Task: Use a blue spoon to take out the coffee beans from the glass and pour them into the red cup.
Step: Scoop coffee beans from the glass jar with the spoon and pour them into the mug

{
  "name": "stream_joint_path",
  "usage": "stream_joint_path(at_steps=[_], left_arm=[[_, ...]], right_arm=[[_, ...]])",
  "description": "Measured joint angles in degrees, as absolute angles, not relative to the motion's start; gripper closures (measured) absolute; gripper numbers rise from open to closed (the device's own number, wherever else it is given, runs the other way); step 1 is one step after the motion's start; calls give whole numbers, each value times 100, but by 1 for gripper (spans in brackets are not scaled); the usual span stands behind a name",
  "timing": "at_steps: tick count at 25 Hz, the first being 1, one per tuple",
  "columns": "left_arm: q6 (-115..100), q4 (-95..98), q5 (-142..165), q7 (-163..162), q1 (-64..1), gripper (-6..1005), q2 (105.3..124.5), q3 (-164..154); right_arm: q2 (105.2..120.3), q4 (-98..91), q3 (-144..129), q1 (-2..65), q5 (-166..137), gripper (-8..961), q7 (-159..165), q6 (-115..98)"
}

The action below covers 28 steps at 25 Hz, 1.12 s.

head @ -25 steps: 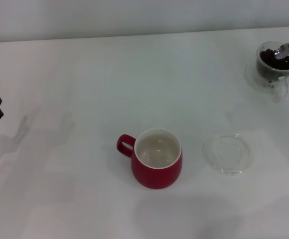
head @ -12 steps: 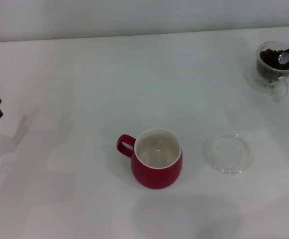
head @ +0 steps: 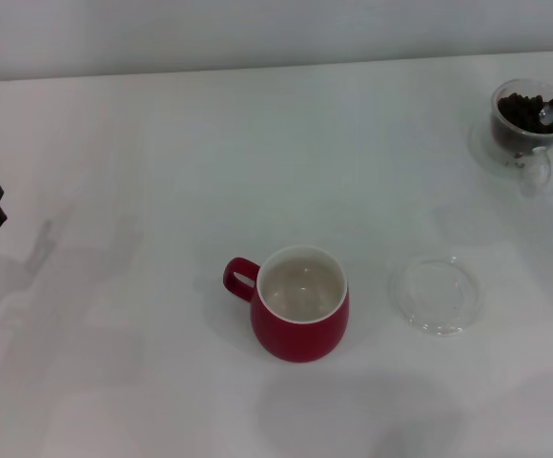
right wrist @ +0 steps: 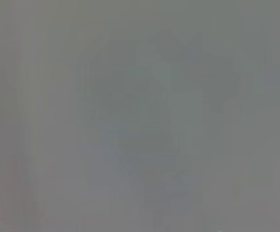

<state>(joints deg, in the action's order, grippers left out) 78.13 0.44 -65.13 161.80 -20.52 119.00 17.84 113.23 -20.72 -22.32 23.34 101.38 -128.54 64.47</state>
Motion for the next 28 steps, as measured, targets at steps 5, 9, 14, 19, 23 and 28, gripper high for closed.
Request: stream_joint_path(at_steps=[5,9,14,19,23,28], left_arm=[[7813,44,-6513,16180,-2059,137,11900,1784],[7813,44,-6512,16180,-2082,138,11900,1784],[7813,44,-6512,16180,-2092,138,11900,1784],[7814,44,-6512,16180,-2092,138,11900,1784],[7814,44,-6512,16180,-2095,138,11900,1784],[7814,44,-6512,16180,-2101,138,11900,1784]], right_arm=[[11335,-2019,-2232,2361,10153,809,-12789,6432],[11391,-2005,-2183,2385,10187,809,-12676,6273],[11406,-2005,-2172,2422,10193,809,-12452,6003],[11408,-2013,-2168,2425,10198,809,-12087,5840],[11408,-2048,-2160,2431,10205,809,-11652,5731],[11408,-2056,-2161,2435,10205,809,-11131,5642]])
